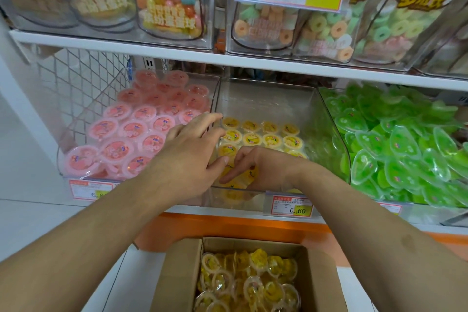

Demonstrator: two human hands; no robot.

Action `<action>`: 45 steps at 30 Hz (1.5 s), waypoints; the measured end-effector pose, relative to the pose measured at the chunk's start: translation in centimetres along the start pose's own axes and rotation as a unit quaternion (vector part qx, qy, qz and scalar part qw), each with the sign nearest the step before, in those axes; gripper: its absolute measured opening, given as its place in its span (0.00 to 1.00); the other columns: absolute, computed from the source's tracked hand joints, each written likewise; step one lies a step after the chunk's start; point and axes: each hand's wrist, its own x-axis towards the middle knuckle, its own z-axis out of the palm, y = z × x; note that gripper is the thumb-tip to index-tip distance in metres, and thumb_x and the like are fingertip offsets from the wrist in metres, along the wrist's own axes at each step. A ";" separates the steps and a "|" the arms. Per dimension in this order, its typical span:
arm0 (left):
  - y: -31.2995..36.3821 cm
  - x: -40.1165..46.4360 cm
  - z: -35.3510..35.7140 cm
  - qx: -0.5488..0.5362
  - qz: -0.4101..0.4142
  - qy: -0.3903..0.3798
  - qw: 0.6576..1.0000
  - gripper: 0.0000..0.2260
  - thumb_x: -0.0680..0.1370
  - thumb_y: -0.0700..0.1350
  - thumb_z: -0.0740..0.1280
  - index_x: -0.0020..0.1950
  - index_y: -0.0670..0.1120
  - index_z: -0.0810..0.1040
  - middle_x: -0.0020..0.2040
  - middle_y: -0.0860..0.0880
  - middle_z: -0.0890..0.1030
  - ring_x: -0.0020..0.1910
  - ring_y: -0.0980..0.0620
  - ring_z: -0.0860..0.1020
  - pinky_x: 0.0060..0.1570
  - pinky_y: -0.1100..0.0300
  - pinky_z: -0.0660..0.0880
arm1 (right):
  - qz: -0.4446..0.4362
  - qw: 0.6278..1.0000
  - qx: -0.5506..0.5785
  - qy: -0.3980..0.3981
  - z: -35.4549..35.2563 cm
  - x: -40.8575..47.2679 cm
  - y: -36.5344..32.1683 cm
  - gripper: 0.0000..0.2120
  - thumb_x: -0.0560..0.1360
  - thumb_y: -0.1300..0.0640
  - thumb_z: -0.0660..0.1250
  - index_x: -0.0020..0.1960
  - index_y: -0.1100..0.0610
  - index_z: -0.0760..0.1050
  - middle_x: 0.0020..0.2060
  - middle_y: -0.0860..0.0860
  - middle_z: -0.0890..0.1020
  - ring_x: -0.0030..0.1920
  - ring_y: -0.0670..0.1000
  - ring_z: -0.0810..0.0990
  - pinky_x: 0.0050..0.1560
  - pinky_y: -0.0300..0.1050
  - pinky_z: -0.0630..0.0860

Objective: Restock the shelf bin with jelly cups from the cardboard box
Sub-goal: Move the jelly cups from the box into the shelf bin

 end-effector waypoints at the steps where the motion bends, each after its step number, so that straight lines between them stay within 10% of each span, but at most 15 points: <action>1: -0.1 0.0 0.1 -0.001 0.000 0.000 1.000 0.24 0.81 0.60 0.62 0.76 0.55 0.67 0.81 0.59 0.54 0.78 0.48 0.62 0.77 0.50 0.52 | 0.001 1.000 -0.011 -0.001 -0.2 -0.1 0.1 0.27 0.70 0.56 0.82 0.62 0.33 0.82 0.51 0.40 0.72 0.55 0.43 0.72 0.63 0.42 0.72; 34: 0.0 -0.1 0.0 -0.002 0.009 0.004 1.000 0.24 0.81 0.60 0.61 0.75 0.53 0.69 0.82 0.57 0.56 0.79 0.49 0.60 0.78 0.48 0.52 | 0.125 0.976 -0.098 0.152 -0.8 -2.0 4.0 0.26 0.62 0.53 0.86 0.56 0.42 0.79 0.44 0.43 0.74 0.44 0.48 0.74 0.50 0.45 0.75; 45: 0.4 -0.6 -0.5 -0.007 0.014 0.007 1.000 0.25 0.82 0.59 0.61 0.78 0.53 0.66 0.84 0.56 0.53 0.82 0.51 0.52 0.79 0.48 0.48 | 0.147 0.969 -0.128 0.153 -1.0 -3.9 3.3 0.29 0.67 0.47 0.84 0.66 0.44 0.79 0.54 0.45 0.76 0.56 0.48 0.75 0.57 0.41 0.71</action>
